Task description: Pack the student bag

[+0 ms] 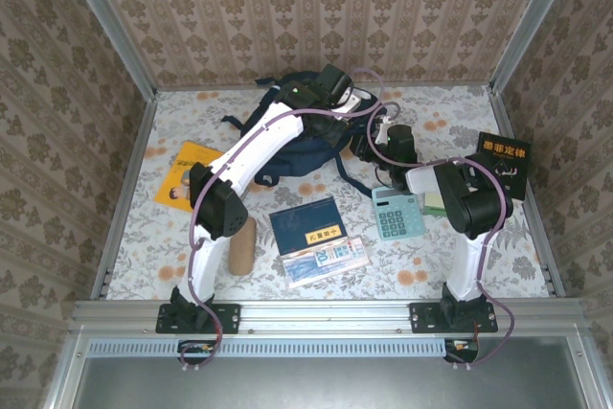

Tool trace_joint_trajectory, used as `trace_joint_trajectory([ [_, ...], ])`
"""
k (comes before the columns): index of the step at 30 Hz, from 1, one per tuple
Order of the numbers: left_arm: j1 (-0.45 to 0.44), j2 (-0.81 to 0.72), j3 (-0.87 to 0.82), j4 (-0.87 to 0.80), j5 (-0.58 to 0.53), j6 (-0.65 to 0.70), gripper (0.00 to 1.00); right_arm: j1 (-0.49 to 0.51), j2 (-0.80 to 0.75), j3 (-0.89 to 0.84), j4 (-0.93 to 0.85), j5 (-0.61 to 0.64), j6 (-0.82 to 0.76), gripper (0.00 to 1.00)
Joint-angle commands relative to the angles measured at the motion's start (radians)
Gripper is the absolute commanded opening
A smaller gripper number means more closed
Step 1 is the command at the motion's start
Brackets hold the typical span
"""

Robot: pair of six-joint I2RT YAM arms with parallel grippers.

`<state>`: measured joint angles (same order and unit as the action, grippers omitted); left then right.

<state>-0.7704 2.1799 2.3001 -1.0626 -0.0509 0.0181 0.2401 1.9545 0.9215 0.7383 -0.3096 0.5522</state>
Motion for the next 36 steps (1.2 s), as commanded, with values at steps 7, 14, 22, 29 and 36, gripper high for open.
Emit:
trace_joint_trajectory([
  [7,0.008,-0.009,0.062,0.029,0.006,-0.018,0.00,-0.002,-0.008,0.018,0.015,-0.019,-0.024,0.00],
  [14,0.011,0.006,0.062,0.035,0.011,-0.023,0.00,0.036,-0.105,0.006,-0.100,-0.057,-0.076,0.00],
  [22,0.029,-0.019,-0.031,0.003,0.012,-0.048,0.29,0.069,-0.137,0.011,-0.220,-0.023,-0.137,0.00],
  [29,0.053,-0.232,-0.482,0.127,0.039,-0.062,0.67,0.052,-0.124,0.013,-0.225,-0.025,-0.132,0.00],
  [36,0.087,-0.300,-0.666,0.156,0.171,-0.010,0.71,0.044,-0.106,0.033,-0.239,-0.045,-0.129,0.00],
])
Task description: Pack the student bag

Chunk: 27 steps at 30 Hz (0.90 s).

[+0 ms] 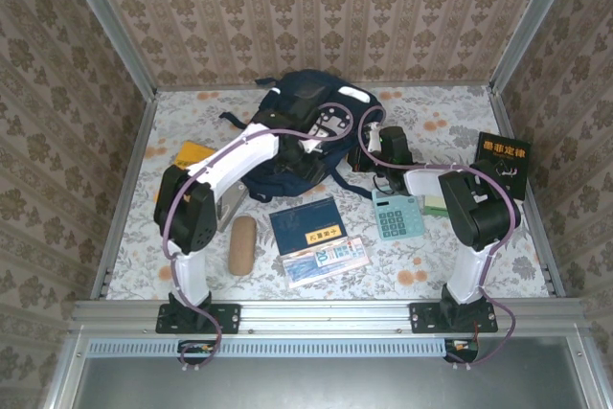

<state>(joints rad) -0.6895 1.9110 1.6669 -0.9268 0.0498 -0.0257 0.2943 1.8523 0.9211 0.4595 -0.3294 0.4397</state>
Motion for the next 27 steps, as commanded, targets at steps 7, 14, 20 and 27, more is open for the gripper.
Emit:
trace_joint_trajectory([
  [7,-0.023,-0.006,-0.056,0.070,0.073,0.077,0.60,-0.010,0.007,0.046,0.026,-0.036,-0.011,0.00],
  [14,-0.090,0.068,-0.035,0.098,-0.139,0.083,0.00,-0.010,-0.001,0.040,0.025,-0.043,-0.013,0.00],
  [20,-0.063,0.066,0.044,0.166,-0.093,0.013,0.00,-0.007,-0.027,0.006,0.014,-0.038,-0.035,0.00],
  [27,-0.036,0.085,0.139,0.219,-0.025,-0.051,0.00,0.037,-0.085,-0.060,0.003,-0.020,-0.046,0.00],
])
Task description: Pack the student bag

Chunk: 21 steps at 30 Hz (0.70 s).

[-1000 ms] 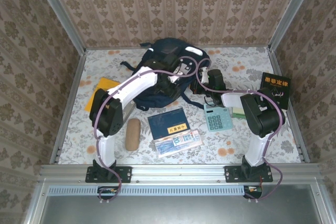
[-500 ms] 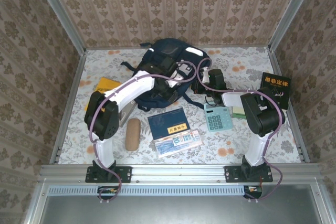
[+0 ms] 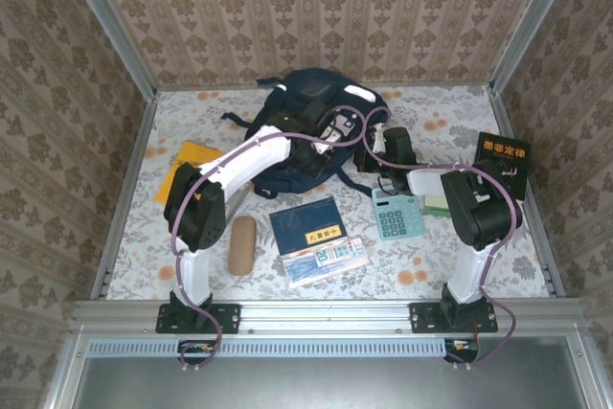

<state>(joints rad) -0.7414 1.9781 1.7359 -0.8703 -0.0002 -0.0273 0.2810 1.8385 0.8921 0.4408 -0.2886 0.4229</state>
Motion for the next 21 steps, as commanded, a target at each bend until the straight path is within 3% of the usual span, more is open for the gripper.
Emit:
trace_joint_trajectory([
  [1,0.020,0.024,0.087,0.163,0.035,-0.058,0.00,0.062,-0.082,-0.044,0.020,-0.055,-0.032,0.00],
  [14,0.031,0.021,0.087,0.200,0.115,-0.109,0.00,0.207,-0.112,-0.005,-0.023,-0.065,-0.033,0.00],
  [18,0.053,-0.015,0.050,0.219,0.127,-0.129,0.00,0.182,-0.124,-0.039,0.006,-0.017,-0.043,0.00],
  [21,0.067,-0.041,0.008,0.245,0.141,-0.143,0.00,0.161,-0.120,-0.038,0.027,-0.051,-0.004,0.00],
])
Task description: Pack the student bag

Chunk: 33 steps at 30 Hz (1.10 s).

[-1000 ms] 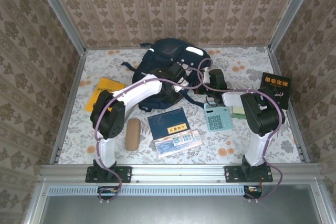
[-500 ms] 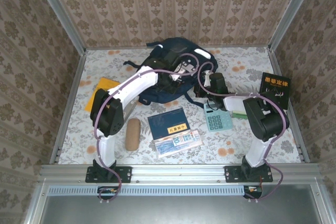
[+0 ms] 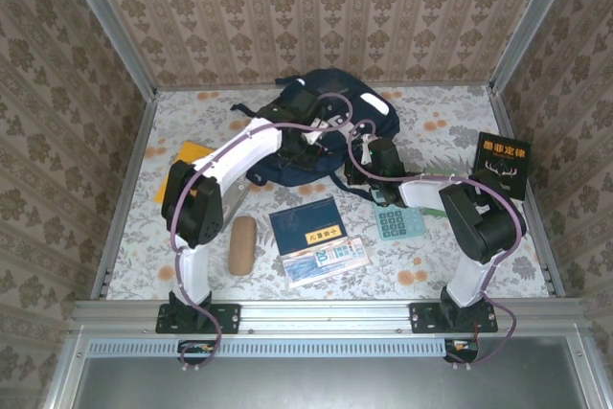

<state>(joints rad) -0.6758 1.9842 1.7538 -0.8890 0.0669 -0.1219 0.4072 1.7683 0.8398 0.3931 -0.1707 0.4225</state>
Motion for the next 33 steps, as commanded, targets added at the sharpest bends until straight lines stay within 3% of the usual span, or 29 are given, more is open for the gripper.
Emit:
trace_joint_trajectory([
  [1,0.001,-0.049,-0.018,0.270,0.078,-0.056,0.00,0.047,-0.049,0.032,0.068,-0.177,0.000,0.00],
  [12,-0.006,-0.034,-0.019,0.317,0.121,-0.111,0.00,0.262,0.000,0.145,0.103,-0.257,0.092,0.00],
  [19,0.005,-0.058,-0.038,0.333,0.125,-0.129,0.00,0.232,0.010,0.135,0.080,-0.221,0.078,0.00],
  [23,0.005,-0.047,-0.036,0.360,0.139,-0.155,0.00,0.267,0.052,0.205,0.065,-0.251,0.108,0.00],
  [33,0.042,-0.082,-0.068,0.319,0.103,-0.168,0.00,0.280,0.051,0.181,0.024,-0.227,0.112,0.12],
])
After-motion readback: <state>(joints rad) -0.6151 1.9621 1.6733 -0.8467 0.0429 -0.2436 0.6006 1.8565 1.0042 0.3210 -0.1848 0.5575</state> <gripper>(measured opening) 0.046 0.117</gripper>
